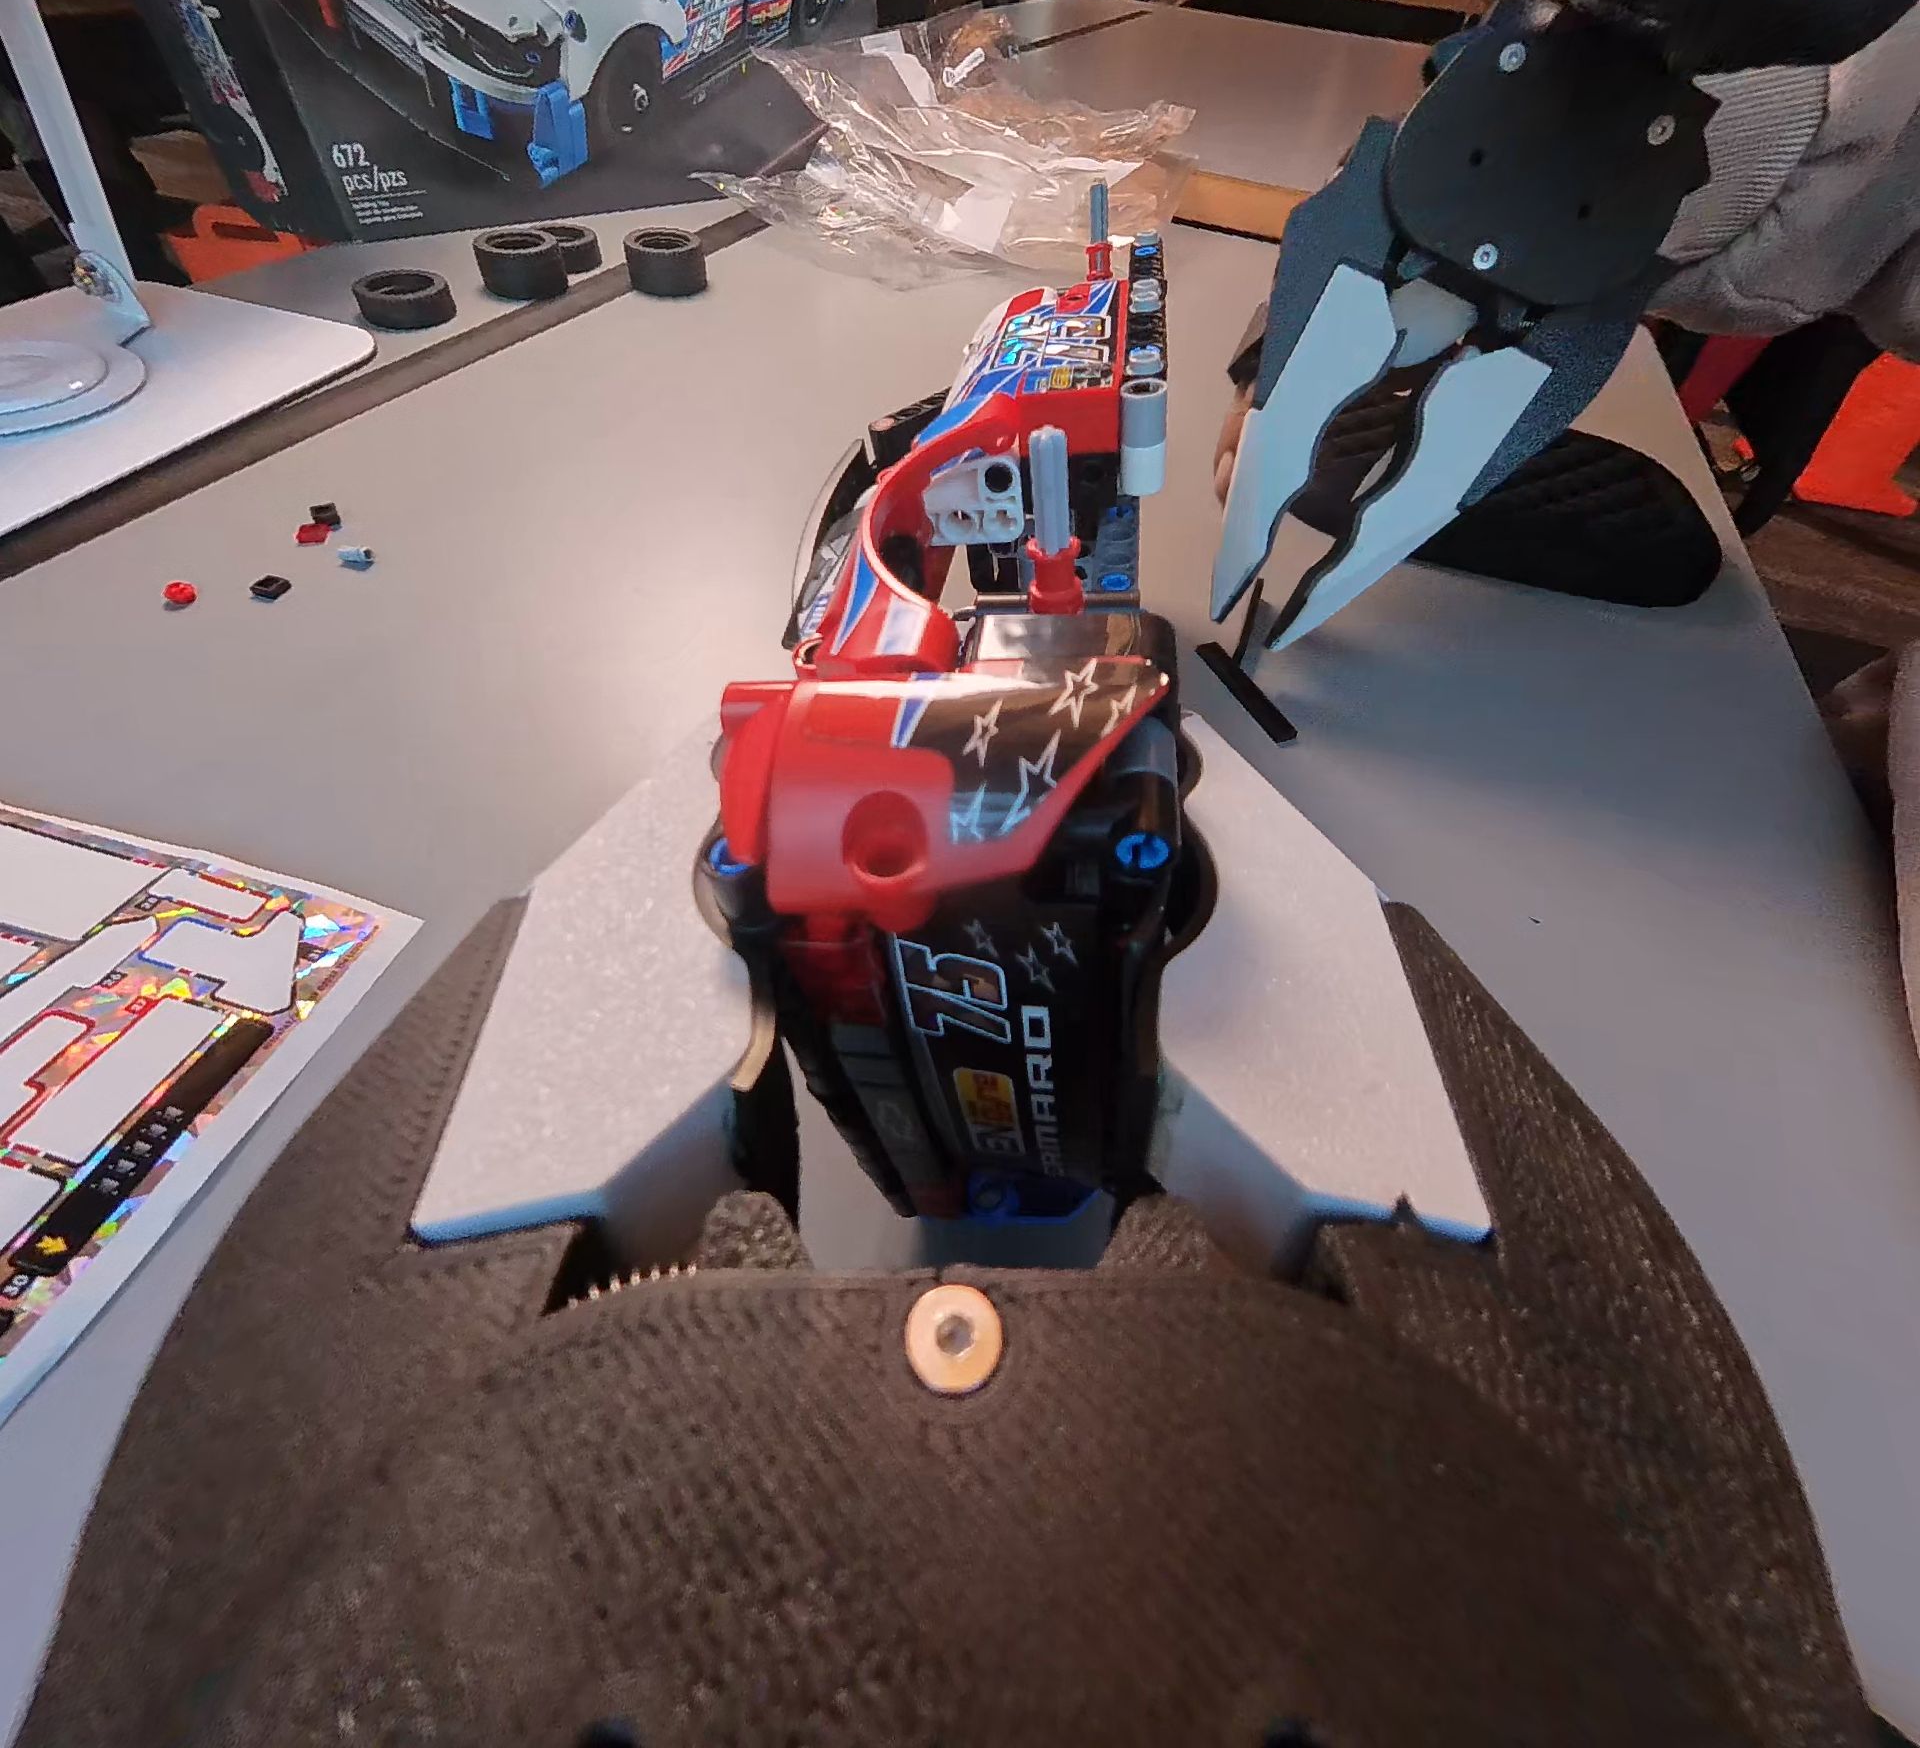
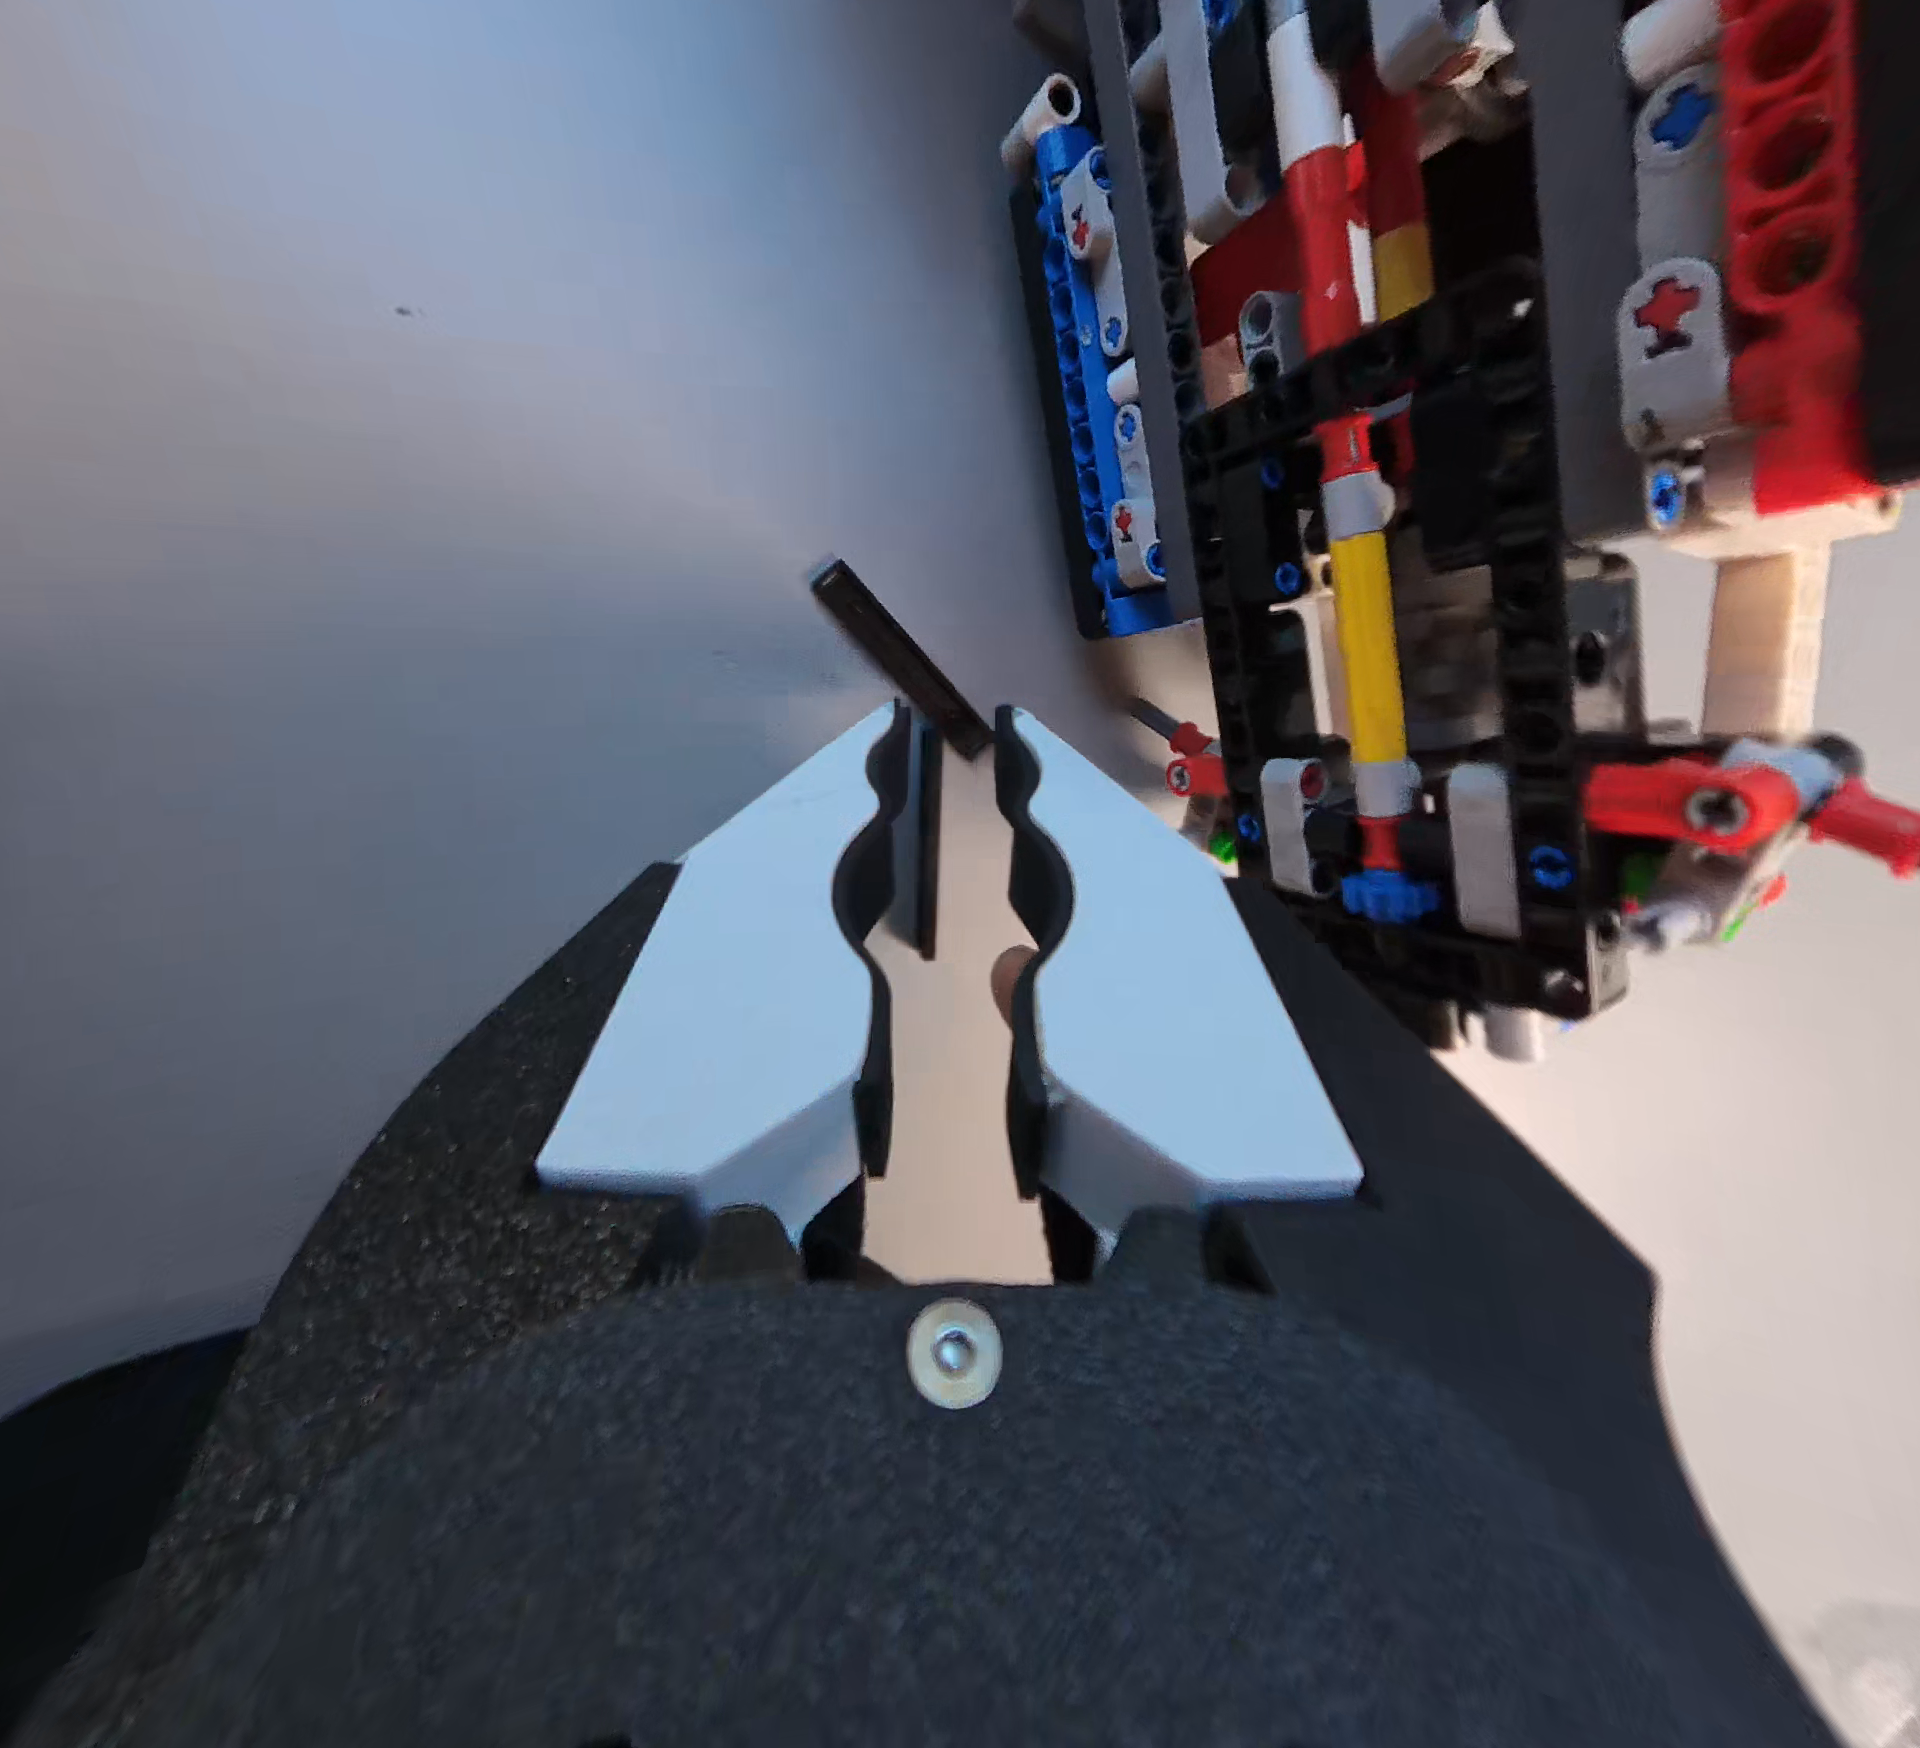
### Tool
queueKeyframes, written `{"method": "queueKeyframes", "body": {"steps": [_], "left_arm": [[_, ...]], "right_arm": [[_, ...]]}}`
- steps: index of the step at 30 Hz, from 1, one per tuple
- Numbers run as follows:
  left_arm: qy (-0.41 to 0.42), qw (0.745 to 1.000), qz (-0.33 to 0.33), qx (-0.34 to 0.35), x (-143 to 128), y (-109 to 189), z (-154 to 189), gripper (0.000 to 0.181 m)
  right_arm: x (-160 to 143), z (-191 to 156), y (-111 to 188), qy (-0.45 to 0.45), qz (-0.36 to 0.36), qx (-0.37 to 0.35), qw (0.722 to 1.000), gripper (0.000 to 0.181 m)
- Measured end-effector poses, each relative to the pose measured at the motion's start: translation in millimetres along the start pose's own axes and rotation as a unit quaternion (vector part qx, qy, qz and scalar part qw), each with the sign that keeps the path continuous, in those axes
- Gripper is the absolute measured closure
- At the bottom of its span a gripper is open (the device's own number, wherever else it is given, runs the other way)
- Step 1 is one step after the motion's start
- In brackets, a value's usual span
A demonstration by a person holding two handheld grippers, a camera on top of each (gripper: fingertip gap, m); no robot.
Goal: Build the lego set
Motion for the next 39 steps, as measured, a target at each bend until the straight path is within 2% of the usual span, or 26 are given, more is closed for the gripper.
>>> {"method": "queueKeyframes", "body": {"steps": [5,7,10,12,15,20,23,29,34,39], "left_arm": [[-0.001,1.0,0.0,0.0,-0.2,0.5,0.2,0.105],[0.0,1.0,0.0,-0.001,-0.2,0.4,-0.2,0.105],[0.0,1.0,0.0,-0.001,-0.1,0.3,-0.2,0.105],[-0.003,1.0,0.0,-0.001,0.0,0.3,0.4,0.105],[-0.006,1.0,0.0,0.0,0.3,0.3,0.9,0.105],[-0.013,1.0,-0.001,0.001,0.8,0.1,2.4,0.105],[-0.028,1.0,0.0,0.003,1.6,-0.4,6.1,0.105],[-0.069,0.998,0.002,0.01,3.0,-0.2,14.0,0.105],[-0.093,0.995,-0.001,0.021,3.5,-0.1,18.3,0.104],[-0.092,0.996,-0.001,0.019,3.5,-0.2,18.1,0.104]], "right_arm": [[7.0,8.8,-13.0,0.016,-0.052,0.07,0.996,0.164],[7.7,12.4,-14.3,-0.005,-0.063,0.104,0.993,0.17],[12.1,12.5,-16.9,-0.023,-0.06,0.139,0.988,0.175],[23.5,5.8,-17.5,-0.031,-0.016,0.155,0.987,0.175],[38.7,8.7,-12.4,-0.064,0.035,0.097,0.993,0.175],[48.2,4.5,-7.4,-0.08,0.058,-0.047,0.994,0.176],[57.3,-4.3,-12.2,-0.129,0.1,-0.07,0.984,0.176],[71.3,2.8,-15.8,-0.264,0.165,-0.004,0.95,0.176],[85.8,10.5,0.3,-0.296,0.208,0.023,0.932,0.177],[86.1,10.6,18.1,-0.304,0.297,-0.007,0.905,0.181]]}}
Point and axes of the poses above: each gripper's, where its closed fingertips meet, y back along the fingers, x out of its top, z = x × y across the jaws, the point moved 9 cm from there along y, back along the fingers, and after that the axes turned 8 degrees about x, right-handed, at the moved point
